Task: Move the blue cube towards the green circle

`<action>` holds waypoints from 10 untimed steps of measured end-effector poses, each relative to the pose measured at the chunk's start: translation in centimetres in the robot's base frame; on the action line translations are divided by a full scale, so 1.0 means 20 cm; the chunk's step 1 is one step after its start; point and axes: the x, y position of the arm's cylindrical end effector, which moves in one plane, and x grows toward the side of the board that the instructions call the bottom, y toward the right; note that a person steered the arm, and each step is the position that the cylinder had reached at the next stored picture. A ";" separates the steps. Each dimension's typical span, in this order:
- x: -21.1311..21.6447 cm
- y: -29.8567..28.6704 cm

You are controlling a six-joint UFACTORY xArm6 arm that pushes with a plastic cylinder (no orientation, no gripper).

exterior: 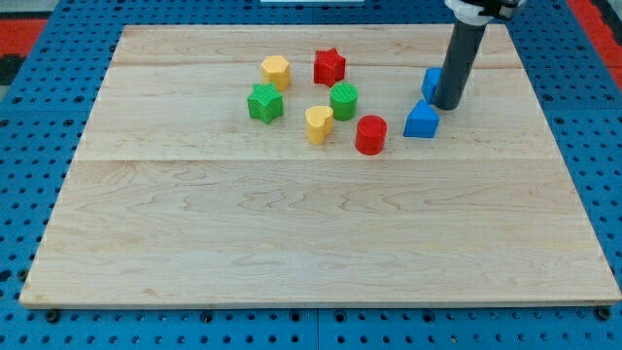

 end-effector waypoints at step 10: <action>-0.22 0.03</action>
